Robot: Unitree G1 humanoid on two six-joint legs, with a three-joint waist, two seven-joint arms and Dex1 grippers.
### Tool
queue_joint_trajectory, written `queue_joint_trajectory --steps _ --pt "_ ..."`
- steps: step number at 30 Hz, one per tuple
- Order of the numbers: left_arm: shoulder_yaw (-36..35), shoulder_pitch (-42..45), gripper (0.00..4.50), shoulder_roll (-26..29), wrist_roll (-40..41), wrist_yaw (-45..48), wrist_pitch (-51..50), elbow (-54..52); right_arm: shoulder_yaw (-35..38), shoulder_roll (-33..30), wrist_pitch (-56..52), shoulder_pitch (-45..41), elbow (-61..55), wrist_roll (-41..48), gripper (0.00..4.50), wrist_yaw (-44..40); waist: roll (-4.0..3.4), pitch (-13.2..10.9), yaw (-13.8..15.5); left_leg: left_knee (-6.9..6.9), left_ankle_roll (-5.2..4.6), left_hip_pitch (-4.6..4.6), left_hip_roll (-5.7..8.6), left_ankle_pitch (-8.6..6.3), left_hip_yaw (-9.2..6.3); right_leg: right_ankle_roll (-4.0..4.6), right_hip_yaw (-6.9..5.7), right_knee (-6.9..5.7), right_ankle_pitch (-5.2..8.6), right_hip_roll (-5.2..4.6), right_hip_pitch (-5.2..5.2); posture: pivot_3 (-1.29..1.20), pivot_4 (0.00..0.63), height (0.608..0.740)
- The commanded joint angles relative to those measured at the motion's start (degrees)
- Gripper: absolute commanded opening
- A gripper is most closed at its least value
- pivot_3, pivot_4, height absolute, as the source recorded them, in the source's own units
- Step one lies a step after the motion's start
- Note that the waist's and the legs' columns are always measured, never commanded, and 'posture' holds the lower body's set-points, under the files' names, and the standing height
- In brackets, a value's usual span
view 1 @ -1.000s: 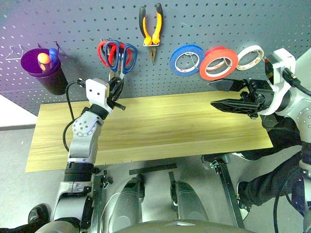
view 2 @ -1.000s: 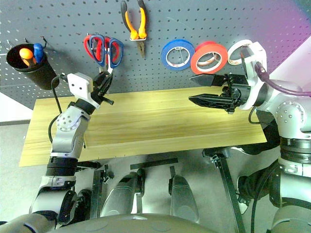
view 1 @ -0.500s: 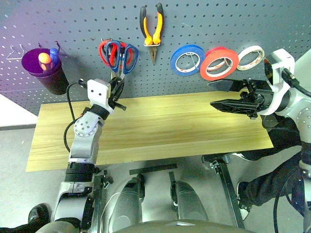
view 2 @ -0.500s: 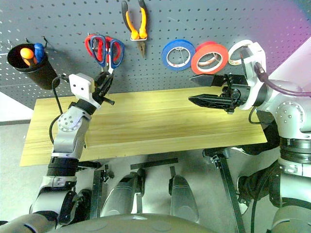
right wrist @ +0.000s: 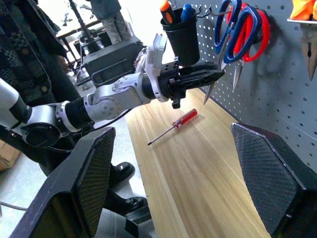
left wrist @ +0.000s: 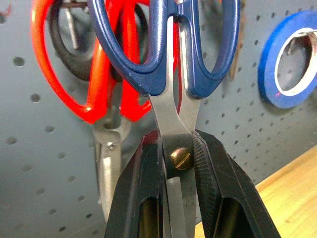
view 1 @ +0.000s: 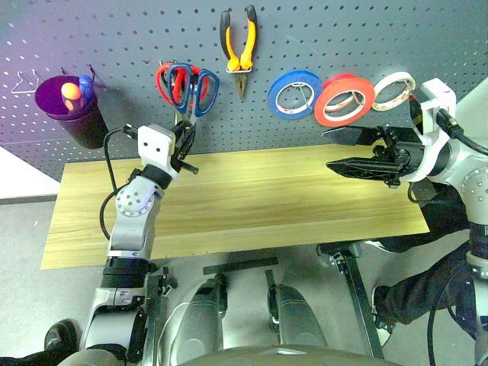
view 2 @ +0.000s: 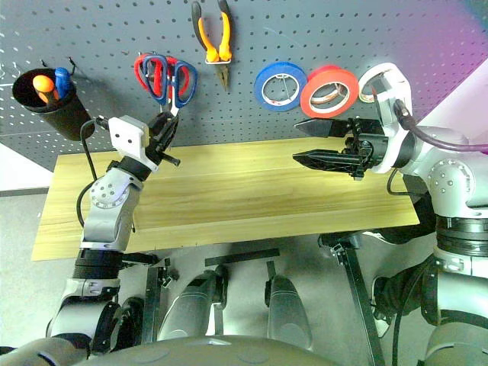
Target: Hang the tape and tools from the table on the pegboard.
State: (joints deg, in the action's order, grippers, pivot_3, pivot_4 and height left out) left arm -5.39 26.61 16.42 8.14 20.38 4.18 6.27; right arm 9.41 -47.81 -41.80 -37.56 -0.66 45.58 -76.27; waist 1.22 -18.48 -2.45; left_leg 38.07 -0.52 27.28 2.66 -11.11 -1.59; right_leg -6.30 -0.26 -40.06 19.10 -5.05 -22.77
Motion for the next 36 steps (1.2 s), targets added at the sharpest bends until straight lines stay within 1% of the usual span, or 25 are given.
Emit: queue_joint_trajectory --steps 1,4,5,6,8,10,15,16,19,23,26,28,31,36 --pt "0.1 0.3 0.54 0.7 -1.1 -0.7 0.3 -2.1 0.9 -0.1 0.6 -1.1 -0.3 0.4 3.91 -0.2 0.00 0.0 0.0 0.00 0.00 0.00 0.00 0.00 0.00 0.00 0.00 0.00 0.00 0.00 0.00 -0.11 0.231 0.740" --pt "-0.1 0.9 0.54 0.4 0.0 0.1 0.3 -1.1 0.9 0.0 0.6 -1.0 -0.5 0.4 3.91 -0.3 0.00 0.0 0.0 0.00 0.00 0.00 0.00 0.00 0.00 0.00 0.00 0.00 0.00 0.00 0.00 -0.11 0.233 0.740" --pt "-0.1 1.1 0.54 0.4 -0.6 -0.3 1.4 -1.0 1.0 0.0 0.7 -1.0 -0.4 0.4 3.91 -0.3 0.00 0.0 0.0 0.00 0.00 0.00 0.00 0.00 0.00 0.00 0.00 0.00 0.00 0.01 0.00 -0.11 0.234 0.740" --pt "0.3 0.9 0.54 0.3 0.4 1.6 3.6 -1.6 1.1 0.1 0.7 -1.0 -0.5 0.5 3.91 -0.2 0.00 0.0 0.0 0.00 0.00 0.00 0.00 0.00 0.00 0.00 0.00 0.00 0.00 0.00 0.00 -0.11 0.233 0.740" --pt "0.6 0.3 0.54 0.5 -1.2 0.4 2.6 -1.8 1.2 0.4 0.7 -0.9 -0.6 0.6 3.91 0.0 0.00 0.0 0.0 0.00 0.00 0.00 0.00 0.00 0.00 0.00 0.00 0.00 0.00 0.00 0.00 -0.11 0.234 0.740" --pt "-0.2 0.8 0.54 0.1 -0.6 -0.7 0.0 -0.9 1.2 0.5 0.7 -0.9 -0.9 0.6 3.91 0.1 0.00 0.0 0.0 0.00 0.00 0.00 0.00 0.00 0.00 0.00 0.00 0.00 0.00 0.00 0.00 -0.11 0.235 0.740" --pt "0.1 1.8 0.54 0.4 -1.9 -0.9 2.1 0.4 1.2 0.7 0.7 -0.9 -0.7 0.5 3.91 0.1 0.00 0.0 0.1 0.00 -0.01 0.00 0.00 -0.01 0.00 0.00 0.00 0.00 0.00 0.00 0.00 -0.11 0.233 0.740" --pt "0.2 1.8 0.54 0.2 -0.4 0.9 3.1 0.0 1.1 0.7 0.8 -0.9 -0.7 0.4 3.91 0.1 0.00 0.0 0.0 0.00 -0.01 0.00 0.00 -0.01 0.00 0.00 0.00 0.00 0.00 0.00 0.00 -0.11 0.235 0.740" --pt "-0.4 2.3 0.54 -0.2 -0.3 -0.2 0.5 1.6 1.1 0.8 0.9 -1.0 -0.5 0.3 3.91 -0.1 0.00 0.0 0.0 0.00 0.00 0.00 0.00 0.00 0.01 0.00 0.00 0.00 0.00 0.00 0.00 -0.11 0.235 0.740" --pt "-0.1 3.0 0.54 0.6 -1.8 -0.7 1.1 2.6 1.2 0.8 1.0 -1.2 -0.3 0.2 3.91 -0.1 0.00 0.0 0.0 0.00 0.00 0.00 0.00 0.00 0.00 0.00 0.00 0.00 0.00 0.01 0.00 -0.11 0.237 0.740" --pt "-0.3 3.1 0.54 0.5 -1.4 -0.6 2.5 2.6 1.2 0.8 1.1 -1.3 -0.2 0.1 3.91 0.0 0.00 0.0 0.0 0.00 0.00 0.00 0.00 0.00 0.00 0.00 0.00 0.00 0.00 0.00 0.00 -0.11 0.238 0.740" --pt "0.4 2.0 0.54 0.1 1.4 3.2 5.2 0.1 1.1 0.9 1.1 -1.3 -0.1 0.0 3.91 0.0 0.00 0.0 0.0 0.00 0.00 0.00 0.00 0.00 0.00 0.00 0.00 0.00 0.00 0.00 0.00 -0.11 0.239 0.740" --pt "-0.7 2.1 0.54 0.0 1.6 1.3 0.4 0.8 1.1 1.0 1.0 -1.4 -0.1 0.1 3.91 0.0 -0.01 0.0 0.0 0.00 0.00 0.00 0.00 0.00 0.00 0.00 0.00 0.00 0.00 -0.01 0.00 -0.11 0.241 0.740" --pt "-0.1 2.4 0.54 0.1 0.5 0.6 0.8 0.3 1.0 1.1 1.2 -1.0 0.0 0.0 3.91 0.0 -0.01 0.0 0.0 0.00 -0.01 0.00 0.00 -0.01 0.00 0.00 0.00 0.00 0.00 0.00 0.00 -0.11 0.240 0.740"
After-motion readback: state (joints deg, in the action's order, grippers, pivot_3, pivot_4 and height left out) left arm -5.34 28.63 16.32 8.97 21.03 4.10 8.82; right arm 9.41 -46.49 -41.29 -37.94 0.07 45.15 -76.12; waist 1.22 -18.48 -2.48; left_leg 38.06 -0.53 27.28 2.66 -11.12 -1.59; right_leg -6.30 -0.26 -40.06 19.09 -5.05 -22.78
